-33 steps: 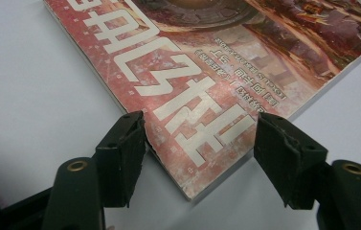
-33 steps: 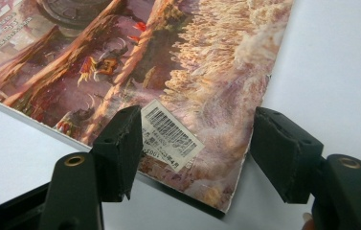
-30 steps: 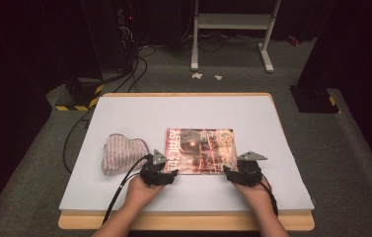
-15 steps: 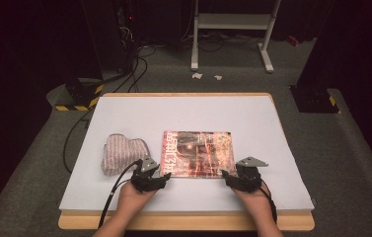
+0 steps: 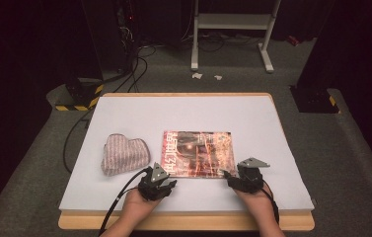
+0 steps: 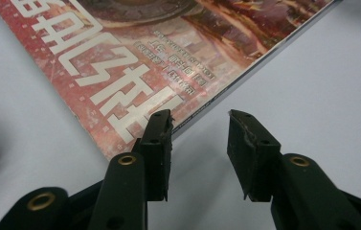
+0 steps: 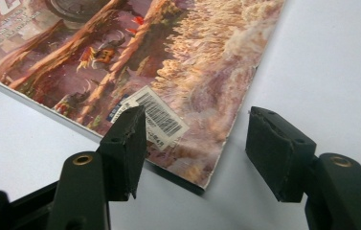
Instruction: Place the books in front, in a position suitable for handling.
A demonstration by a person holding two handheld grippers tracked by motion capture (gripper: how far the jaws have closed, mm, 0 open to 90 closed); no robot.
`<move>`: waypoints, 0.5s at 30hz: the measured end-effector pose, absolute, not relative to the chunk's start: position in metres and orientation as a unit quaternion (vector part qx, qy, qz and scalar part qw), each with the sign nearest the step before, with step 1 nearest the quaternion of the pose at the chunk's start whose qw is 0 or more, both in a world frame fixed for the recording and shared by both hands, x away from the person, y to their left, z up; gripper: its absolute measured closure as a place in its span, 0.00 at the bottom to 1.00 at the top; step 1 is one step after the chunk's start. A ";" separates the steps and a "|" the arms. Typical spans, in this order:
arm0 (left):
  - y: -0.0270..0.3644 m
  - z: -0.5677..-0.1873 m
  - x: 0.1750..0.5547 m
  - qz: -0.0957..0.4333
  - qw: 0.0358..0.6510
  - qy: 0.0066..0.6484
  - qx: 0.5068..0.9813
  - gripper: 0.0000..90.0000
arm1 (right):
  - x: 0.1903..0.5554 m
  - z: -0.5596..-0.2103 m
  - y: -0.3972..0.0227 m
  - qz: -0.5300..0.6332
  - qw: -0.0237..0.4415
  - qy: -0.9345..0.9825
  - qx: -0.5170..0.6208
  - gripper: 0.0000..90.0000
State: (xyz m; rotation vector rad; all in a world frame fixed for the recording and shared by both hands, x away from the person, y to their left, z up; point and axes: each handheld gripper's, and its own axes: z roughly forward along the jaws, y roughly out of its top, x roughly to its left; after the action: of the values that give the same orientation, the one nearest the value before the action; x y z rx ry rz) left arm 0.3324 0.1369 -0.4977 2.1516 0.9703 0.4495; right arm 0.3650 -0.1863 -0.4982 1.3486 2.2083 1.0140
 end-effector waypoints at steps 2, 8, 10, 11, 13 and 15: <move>0.139 -0.499 0.335 0.167 0.362 0.383 0.833 0.67 | 0.365 -0.498 -0.185 0.359 0.178 0.782 0.477 0.44; 0.141 -0.500 0.339 0.171 0.363 0.388 0.830 0.71 | 0.363 -0.499 -0.182 0.361 0.172 0.786 0.471 0.45; 0.143 -0.501 0.343 0.175 0.364 0.395 0.825 0.71 | 0.362 -0.498 -0.180 0.361 0.173 0.788 0.468 0.45; 0.146 -0.501 0.347 0.179 0.364 0.401 0.821 0.71 | 0.361 -0.499 -0.179 0.361 0.168 0.790 0.466 0.46; 0.148 -0.501 0.353 0.184 0.363 0.409 0.817 0.71 | 0.359 -0.499 -0.177 0.361 0.168 0.793 0.461 0.47; 0.148 -0.502 0.356 0.188 0.362 0.415 0.813 0.71 | 0.358 -0.499 -0.176 0.362 0.166 0.794 0.460 0.47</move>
State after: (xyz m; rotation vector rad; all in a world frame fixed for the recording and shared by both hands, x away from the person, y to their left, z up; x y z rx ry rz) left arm 0.3558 0.1485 -0.5018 2.0942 1.0675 0.4848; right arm 0.3581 -0.1759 -0.4989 1.3096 2.2605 1.0299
